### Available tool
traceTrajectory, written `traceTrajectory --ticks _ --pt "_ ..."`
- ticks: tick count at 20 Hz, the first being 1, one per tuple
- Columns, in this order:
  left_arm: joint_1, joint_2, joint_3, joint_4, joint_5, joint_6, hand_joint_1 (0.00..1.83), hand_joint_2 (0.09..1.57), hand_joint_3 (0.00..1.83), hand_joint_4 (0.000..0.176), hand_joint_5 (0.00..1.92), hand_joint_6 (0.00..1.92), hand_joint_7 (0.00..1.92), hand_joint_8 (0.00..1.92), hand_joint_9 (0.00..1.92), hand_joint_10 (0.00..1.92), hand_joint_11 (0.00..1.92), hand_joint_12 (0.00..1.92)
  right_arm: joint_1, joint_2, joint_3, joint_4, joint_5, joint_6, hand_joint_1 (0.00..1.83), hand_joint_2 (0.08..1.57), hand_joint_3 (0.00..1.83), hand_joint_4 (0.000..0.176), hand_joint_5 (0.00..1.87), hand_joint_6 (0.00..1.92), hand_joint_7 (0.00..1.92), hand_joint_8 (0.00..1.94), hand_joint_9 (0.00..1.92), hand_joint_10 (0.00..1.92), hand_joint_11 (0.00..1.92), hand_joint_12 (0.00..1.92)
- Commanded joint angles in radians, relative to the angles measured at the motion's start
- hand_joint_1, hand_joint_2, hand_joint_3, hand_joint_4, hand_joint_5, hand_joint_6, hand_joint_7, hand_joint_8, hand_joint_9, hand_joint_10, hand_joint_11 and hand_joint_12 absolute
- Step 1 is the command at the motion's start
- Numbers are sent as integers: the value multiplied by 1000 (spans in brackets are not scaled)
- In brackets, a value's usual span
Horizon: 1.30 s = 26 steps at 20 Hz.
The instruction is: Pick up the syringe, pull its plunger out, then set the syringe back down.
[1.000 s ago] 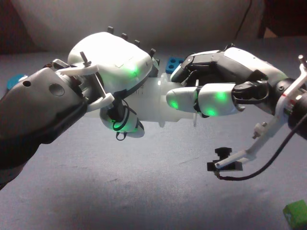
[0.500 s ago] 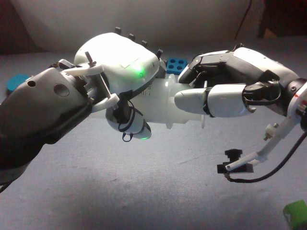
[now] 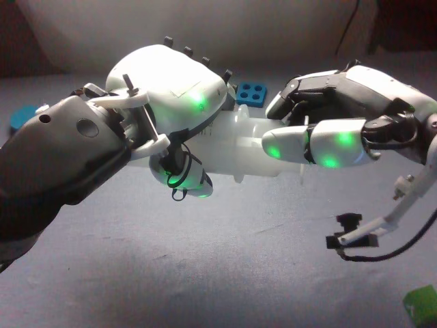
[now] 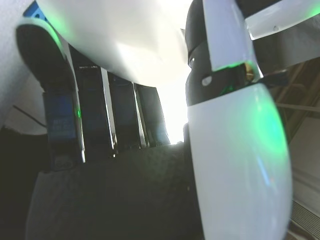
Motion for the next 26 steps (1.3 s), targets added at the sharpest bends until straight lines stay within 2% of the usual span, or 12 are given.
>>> traceTrajectory --ticks 1,3,5,8,14,17,20,21,26 --pt "-15 16 13 55 -140 39 1496 1098 0 0 907 782 994 960 984 1040 817 1532 -7 23 12 -11 -121 -19 1363 1169 0 0 703 1166 900 1093 923 1349 906 1380" --pt "-15 16 13 55 -138 40 1498 1088 0 0 981 666 1006 973 1006 1005 798 1520 -16 35 12 -11 -123 -18 1365 1161 0 0 731 1135 931 1072 906 1348 866 1366" --pt "-20 17 14 55 -126 58 1499 1087 0 0 976 653 1015 964 996 1008 815 1515 -26 45 12 -11 -128 -17 1363 1169 1 0 711 1142 923 1096 882 1376 860 1372" --pt "-24 17 15 55 -117 67 1500 1085 0 0 953 693 1026 929 996 1007 841 1501 -38 58 11 -11 -131 -13 1359 1180 0 0 678 1188 897 1115 877 1395 866 1383" --pt "-30 22 18 55 -115 68 1499 1098 0 0 931 703 981 999 970 1060 831 1521 -53 88 3 -11 -130 -2 1363 1165 1 0 723 1164 921 1069 892 1370 843 1382" --pt "-33 25 22 55 -113 67 1498 1096 1 0 968 695 1026 986 962 1068 745 1526 -65 100 0 -11 -127 -1 1361 1172 0 0 703 1179 914 1090 876 1385 828 1380" --pt "-37 26 28 54 -105 67 1498 1096 0 0 945 705 1008 987 949 1070 817 1510 -71 110 -3 -11 -128 1 1363 1167 0 0 717 1158 917 1080 896 1371 859 1384" --pt "-38 26 29 54 -104 67 1498 1102 1 0 916 753 994 1002 954 1081 785 1528 -73 114 -3 -11 -129 3 1363 1167 0 0 716 1146 914 1087 898 1370 859 1384" --pt "-40 29 27 53 -101 67 1497 1096 0 0 954 697 990 987 951 1080 832 1516 -88 136 -6 -11 -137 14 1363 1171 0 0 704 1153 918 1093 886 1383 884 1402"
